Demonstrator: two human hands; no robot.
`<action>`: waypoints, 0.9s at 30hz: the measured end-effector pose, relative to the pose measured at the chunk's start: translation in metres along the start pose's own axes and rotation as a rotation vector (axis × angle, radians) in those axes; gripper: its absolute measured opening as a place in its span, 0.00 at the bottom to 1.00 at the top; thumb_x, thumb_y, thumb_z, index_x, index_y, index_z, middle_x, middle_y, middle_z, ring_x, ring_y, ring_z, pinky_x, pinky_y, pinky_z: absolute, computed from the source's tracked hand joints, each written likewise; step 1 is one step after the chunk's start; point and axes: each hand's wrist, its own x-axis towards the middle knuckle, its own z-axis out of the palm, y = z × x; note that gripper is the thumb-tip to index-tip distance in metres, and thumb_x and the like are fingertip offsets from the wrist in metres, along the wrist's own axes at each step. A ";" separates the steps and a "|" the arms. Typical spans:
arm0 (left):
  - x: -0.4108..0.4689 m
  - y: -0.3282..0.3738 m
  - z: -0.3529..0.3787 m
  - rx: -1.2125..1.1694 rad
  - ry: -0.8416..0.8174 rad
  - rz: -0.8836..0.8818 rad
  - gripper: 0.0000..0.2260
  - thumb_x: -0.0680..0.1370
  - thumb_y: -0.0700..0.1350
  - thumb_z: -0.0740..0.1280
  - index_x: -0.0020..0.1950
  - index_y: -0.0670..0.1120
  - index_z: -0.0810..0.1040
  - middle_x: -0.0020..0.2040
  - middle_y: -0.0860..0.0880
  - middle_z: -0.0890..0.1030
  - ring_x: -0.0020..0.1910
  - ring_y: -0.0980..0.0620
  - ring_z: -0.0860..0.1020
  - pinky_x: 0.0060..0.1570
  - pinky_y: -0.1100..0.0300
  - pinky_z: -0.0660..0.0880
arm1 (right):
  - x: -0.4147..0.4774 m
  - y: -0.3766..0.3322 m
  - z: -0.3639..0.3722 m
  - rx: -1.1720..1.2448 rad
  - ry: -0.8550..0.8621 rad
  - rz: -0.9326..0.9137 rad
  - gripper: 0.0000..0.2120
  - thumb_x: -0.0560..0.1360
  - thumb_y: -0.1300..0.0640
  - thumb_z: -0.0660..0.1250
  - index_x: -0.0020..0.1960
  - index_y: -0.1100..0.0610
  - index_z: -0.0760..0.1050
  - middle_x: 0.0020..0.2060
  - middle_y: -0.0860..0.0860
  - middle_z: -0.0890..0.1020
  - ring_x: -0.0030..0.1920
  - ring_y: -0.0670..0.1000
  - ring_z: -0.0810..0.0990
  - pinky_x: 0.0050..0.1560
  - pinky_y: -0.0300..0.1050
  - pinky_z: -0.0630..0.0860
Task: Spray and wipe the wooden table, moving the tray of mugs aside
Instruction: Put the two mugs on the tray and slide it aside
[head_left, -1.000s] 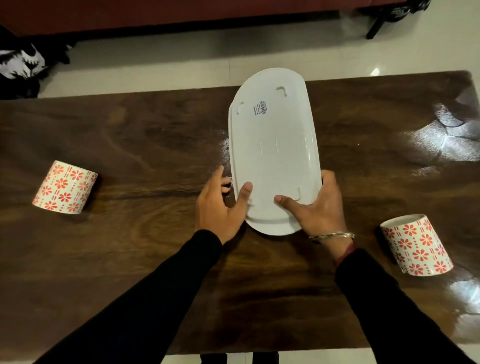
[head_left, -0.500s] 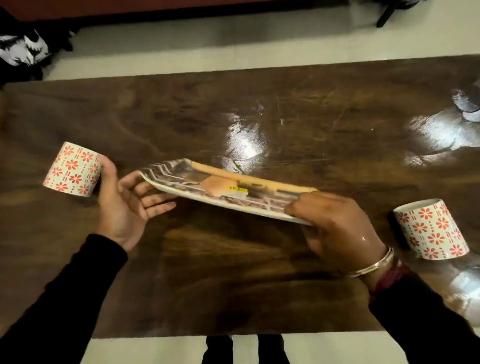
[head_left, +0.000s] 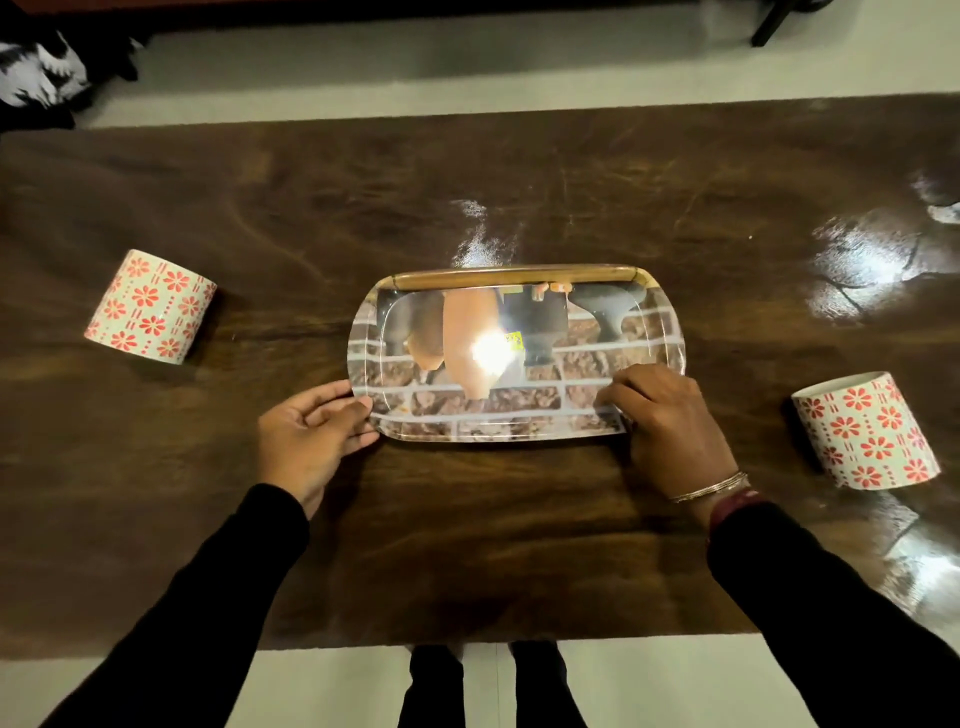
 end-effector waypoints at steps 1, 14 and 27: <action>0.000 -0.003 0.001 0.002 0.008 -0.005 0.14 0.76 0.35 0.74 0.61 0.42 0.82 0.43 0.46 0.89 0.39 0.51 0.86 0.45 0.54 0.86 | -0.002 0.000 0.003 0.015 0.014 0.005 0.13 0.69 0.72 0.70 0.51 0.60 0.82 0.49 0.55 0.82 0.49 0.60 0.80 0.45 0.56 0.76; 0.000 -0.020 0.006 -0.007 0.064 0.033 0.07 0.77 0.38 0.74 0.53 0.47 0.83 0.45 0.46 0.87 0.41 0.53 0.87 0.46 0.55 0.85 | -0.014 -0.005 0.013 0.131 0.065 0.121 0.15 0.67 0.75 0.66 0.52 0.65 0.82 0.51 0.58 0.81 0.52 0.61 0.79 0.49 0.59 0.79; -0.009 -0.028 0.024 0.054 0.214 0.041 0.06 0.80 0.44 0.72 0.55 0.44 0.83 0.45 0.44 0.86 0.35 0.54 0.84 0.46 0.53 0.84 | -0.021 -0.020 0.015 0.201 0.060 0.150 0.18 0.71 0.70 0.60 0.55 0.65 0.83 0.54 0.56 0.80 0.57 0.59 0.79 0.59 0.56 0.77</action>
